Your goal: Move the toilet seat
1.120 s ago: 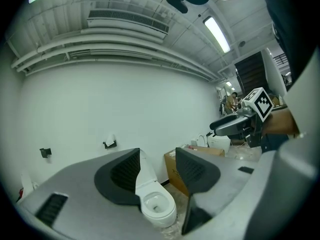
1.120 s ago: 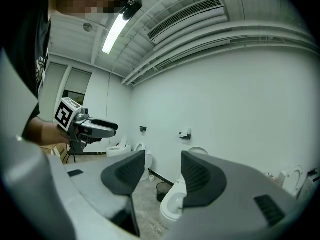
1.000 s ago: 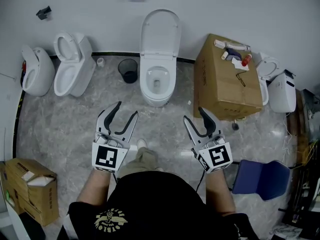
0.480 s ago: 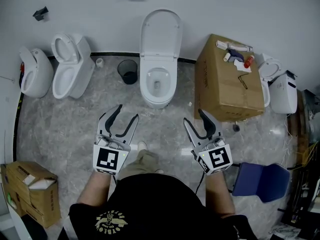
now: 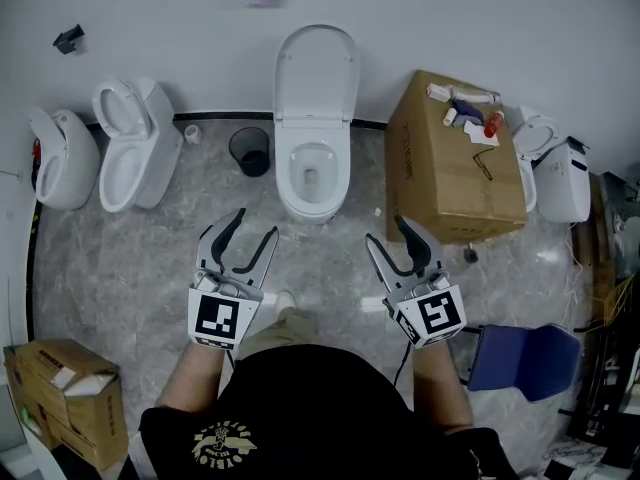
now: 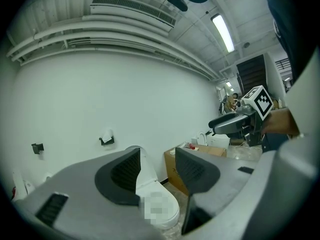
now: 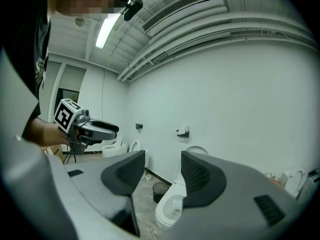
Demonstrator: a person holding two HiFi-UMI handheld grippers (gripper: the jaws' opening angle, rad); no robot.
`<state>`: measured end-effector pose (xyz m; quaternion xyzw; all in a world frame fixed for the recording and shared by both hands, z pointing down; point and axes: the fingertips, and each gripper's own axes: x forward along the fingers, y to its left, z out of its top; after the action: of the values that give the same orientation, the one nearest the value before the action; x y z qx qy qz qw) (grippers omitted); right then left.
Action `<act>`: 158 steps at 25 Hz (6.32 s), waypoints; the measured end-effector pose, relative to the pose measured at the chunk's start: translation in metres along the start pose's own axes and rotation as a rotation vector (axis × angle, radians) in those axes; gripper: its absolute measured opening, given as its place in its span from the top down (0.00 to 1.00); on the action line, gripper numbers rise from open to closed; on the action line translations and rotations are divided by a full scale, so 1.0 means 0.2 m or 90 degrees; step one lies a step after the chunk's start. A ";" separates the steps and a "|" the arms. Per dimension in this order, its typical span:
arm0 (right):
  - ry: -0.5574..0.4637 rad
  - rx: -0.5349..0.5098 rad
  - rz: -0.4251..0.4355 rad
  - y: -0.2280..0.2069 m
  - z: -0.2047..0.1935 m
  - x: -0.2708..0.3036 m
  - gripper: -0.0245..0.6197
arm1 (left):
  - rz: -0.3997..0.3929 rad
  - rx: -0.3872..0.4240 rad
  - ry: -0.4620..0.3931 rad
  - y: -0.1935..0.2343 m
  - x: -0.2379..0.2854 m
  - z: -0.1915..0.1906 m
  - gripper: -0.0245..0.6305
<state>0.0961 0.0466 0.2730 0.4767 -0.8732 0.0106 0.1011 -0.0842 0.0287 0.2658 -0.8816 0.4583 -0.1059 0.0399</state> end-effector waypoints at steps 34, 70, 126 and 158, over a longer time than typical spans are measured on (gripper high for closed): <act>0.024 -0.021 -0.039 -0.11 0.14 0.48 0.62 | -0.064 -0.029 -0.006 0.41 0.35 -0.10 0.65; 0.064 0.039 0.012 -1.10 -0.44 0.85 0.62 | 0.062 -0.011 0.124 0.55 1.10 -0.45 0.65; 0.576 0.078 0.163 -0.87 -3.48 1.66 0.62 | -0.171 -0.057 0.536 0.23 1.70 -3.48 0.63; 0.568 0.151 0.195 -0.82 -3.32 1.63 0.71 | -0.244 -0.075 0.547 0.07 1.72 -3.40 0.59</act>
<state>0.1718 -0.2383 0.9707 0.2998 -0.7975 0.3281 0.4081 -0.0554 -0.2420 0.9773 -0.8275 0.2674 -0.4402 -0.2238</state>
